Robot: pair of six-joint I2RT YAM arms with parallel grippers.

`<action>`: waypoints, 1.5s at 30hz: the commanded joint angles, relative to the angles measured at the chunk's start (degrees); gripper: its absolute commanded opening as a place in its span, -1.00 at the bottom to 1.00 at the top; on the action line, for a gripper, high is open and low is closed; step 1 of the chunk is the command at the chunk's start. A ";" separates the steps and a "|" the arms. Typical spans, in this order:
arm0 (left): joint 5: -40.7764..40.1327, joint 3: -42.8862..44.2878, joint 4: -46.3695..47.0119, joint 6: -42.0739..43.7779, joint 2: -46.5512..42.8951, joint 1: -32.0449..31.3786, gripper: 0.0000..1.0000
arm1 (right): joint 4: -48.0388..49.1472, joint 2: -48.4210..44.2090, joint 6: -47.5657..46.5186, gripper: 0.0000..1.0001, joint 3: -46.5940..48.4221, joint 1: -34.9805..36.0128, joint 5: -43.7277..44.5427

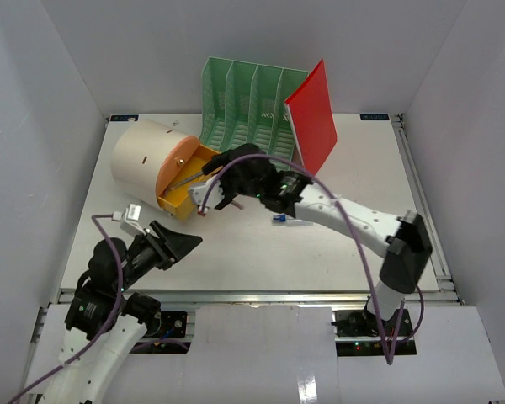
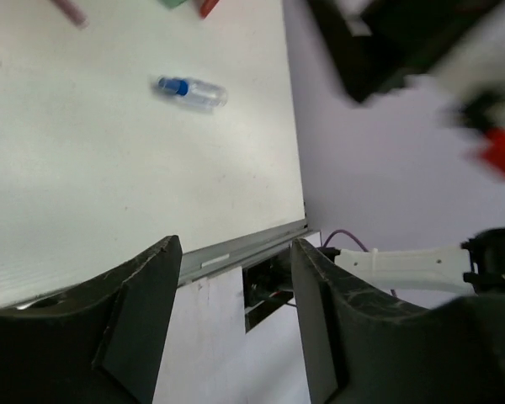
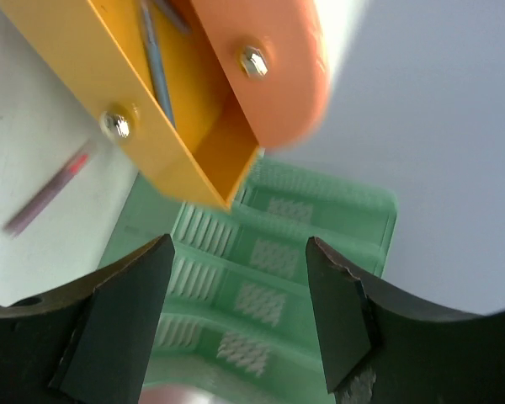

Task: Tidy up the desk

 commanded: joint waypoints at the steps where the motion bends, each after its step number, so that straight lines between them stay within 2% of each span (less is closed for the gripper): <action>1: 3.13 -0.86 4.94 -1.02 8.24 0.39 0.04 | -6.33 -17.67 21.52 0.41 -10.50 -13.88 -17.74; 2: 3.23 -1.01 5.85 -0.86 10.31 0.34 -0.10 | -6.28 -20.92 24.66 0.40 -14.31 -16.90 -23.40; 5: 4.16 -1.88 10.67 -1.24 16.84 -0.13 -0.33 | -5.71 -31.21 32.34 0.40 -27.02 -23.37 -31.30; 8: -0.57 -0.05 13.88 -1.43 24.26 -4.60 -0.38 | -2.22 -39.99 38.01 0.43 -37.43 -28.44 -37.00; 10: -8.47 2.97 14.65 -1.28 30.93 -11.78 -0.35 | 0.56 -45.08 41.27 0.59 -42.97 -34.87 -40.70; 11: -9.85 4.70 14.75 -1.23 32.14 -15.47 -0.29 | 1.70 -45.97 41.51 0.61 -43.38 -37.53 -41.35; 13: -20.37 10.09 14.30 -0.91 41.74 -23.88 -0.04 | 2.35 -46.31 43.40 0.62 -46.34 -43.17 -46.68; 15: -27.22 13.64 13.77 -0.63 49.90 -28.12 0.23 | 3.86 -45.65 46.16 0.63 -48.20 -46.95 -50.78; 18: -35.87 19.00 12.37 -2.48 59.63 -30.94 0.47 | 5.42 -45.39 49.73 0.63 -49.50 -52.53 -54.02; 19: -39.58 19.72 11.96 -4.76 61.42 -31.30 0.59 | 5.48 -45.38 50.16 0.64 -49.68 -53.68 -54.66; 21: -44.38 21.82 11.06 -8.18 63.89 -31.61 0.68 | 5.42 -45.57 50.36 0.64 -50.69 -55.14 -56.25; 24: -54.61 28.23 0.72 -22.32 71.94 -31.72 0.96 | 5.42 -46.00 50.05 0.64 -51.12 -55.65 -56.02; 26: -60.01 34.44 -11.11 -29.18 79.50 -31.66 0.96 | 5.49 -45.87 50.06 0.64 -51.04 -55.66 -55.89; 28: -63.31 44.86 -23.82 -37.19 88.14 -31.26 0.96 | 5.42 -45.66 50.17 0.64 -50.91 -55.66 -55.30; 30: -64.91 55.38 -31.46 -42.28 94.60 -30.70 0.96 | 5.42 -45.74 50.25 0.64 -50.91 -55.66 -55.03; 31: -65.08 56.35 -34.09 -42.34 97.30 -30.51 0.96 | 5.43 -45.77 50.26 0.64 -50.92 -55.84 -54.98; 33: -64.63 64.17 -37.58 -42.51 102.74 -28.81 0.94 | 5.51 -46.08 50.25 0.64 -51.01 -57.48 -55.12; 38: -61.68 64.67 -35.71 -42.11 106.43 -24.49 0.75 | 5.51 -46.77 50.07 0.65 -51.17 -58.02 -54.78; 45: -60.37 60.98 -27.68 -33.73 106.91 -20.88 0.40 | 5.42 -46.41 49.99 0.65 -51.09 -58.24 -55.17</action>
